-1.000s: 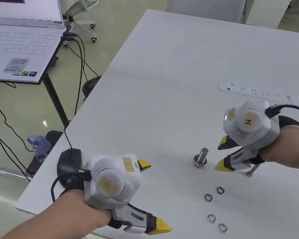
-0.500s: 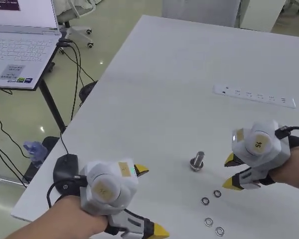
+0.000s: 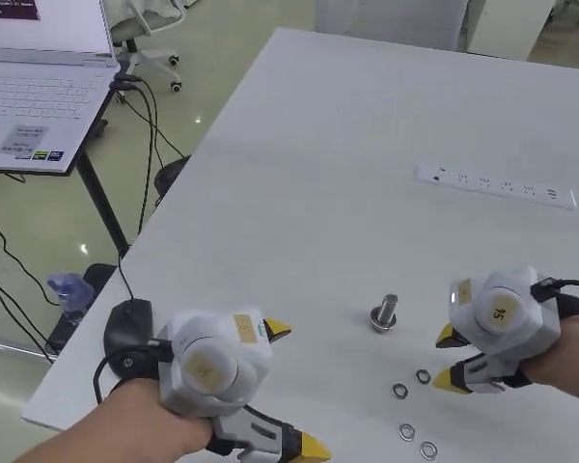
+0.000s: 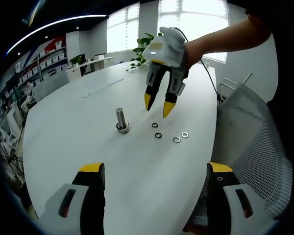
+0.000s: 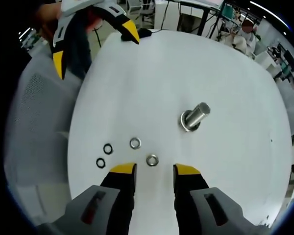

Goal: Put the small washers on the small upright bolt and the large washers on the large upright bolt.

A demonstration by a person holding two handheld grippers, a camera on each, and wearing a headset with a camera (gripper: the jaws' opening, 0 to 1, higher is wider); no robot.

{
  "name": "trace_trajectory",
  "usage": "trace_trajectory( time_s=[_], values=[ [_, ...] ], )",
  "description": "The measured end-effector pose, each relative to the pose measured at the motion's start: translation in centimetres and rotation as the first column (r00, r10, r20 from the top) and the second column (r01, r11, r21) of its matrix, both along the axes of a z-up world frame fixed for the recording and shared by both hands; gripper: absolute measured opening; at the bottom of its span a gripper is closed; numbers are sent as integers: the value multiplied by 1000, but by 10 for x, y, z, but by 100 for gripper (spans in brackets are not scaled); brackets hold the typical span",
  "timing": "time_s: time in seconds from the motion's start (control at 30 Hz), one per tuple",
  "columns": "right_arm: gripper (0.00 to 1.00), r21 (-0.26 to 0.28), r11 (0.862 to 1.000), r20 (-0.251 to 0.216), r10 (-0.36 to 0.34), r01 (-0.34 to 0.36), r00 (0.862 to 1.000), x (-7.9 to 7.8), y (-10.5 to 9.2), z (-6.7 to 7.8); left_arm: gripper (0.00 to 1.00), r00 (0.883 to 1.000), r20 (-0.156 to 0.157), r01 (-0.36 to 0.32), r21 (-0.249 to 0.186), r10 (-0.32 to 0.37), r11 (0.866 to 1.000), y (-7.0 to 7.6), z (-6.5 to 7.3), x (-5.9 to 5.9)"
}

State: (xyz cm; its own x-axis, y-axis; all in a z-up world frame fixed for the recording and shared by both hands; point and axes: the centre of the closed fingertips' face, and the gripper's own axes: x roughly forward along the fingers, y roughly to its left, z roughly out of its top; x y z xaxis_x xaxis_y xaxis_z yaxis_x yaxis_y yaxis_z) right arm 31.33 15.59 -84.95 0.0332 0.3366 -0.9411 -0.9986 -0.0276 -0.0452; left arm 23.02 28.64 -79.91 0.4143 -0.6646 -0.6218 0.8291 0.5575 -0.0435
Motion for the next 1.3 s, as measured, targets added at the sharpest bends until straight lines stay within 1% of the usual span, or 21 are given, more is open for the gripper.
trace_trajectory(
  time_s=[0.23,0.33,0.43,0.67,0.83,1.17,1.3],
  values=[
    [30,-16,1000,-14,6,-6,1000,-1,-2,-17,85,1000,-3,-1,-3,1,1000,-1,0,0],
    [29,-12,1000,-15,5,-5,1000,1,1,-19,85,1000,-4,2,-4,-2,1000,-1,-1,0],
    [29,-22,1000,-20,5,-6,1000,2,2,-23,85,1000,-5,4,-1,-4,1000,-1,-2,0],
    [28,-29,1000,-33,5,-5,999,1,5,-27,85,1000,-5,-1,-6,1,1000,0,-1,1],
    [27,-46,999,-35,12,-13,999,-1,4,-31,84,1000,-5,-3,-3,3,1000,2,-1,0],
    [24,-38,999,-31,4,-5,1000,1,4,-29,84,1000,-8,-5,-6,5,1000,2,-1,-1],
    [20,-41,999,-27,6,-7,1000,1,4,-29,84,1000,-9,-5,-5,5,1000,2,-2,-1]
  ],
)
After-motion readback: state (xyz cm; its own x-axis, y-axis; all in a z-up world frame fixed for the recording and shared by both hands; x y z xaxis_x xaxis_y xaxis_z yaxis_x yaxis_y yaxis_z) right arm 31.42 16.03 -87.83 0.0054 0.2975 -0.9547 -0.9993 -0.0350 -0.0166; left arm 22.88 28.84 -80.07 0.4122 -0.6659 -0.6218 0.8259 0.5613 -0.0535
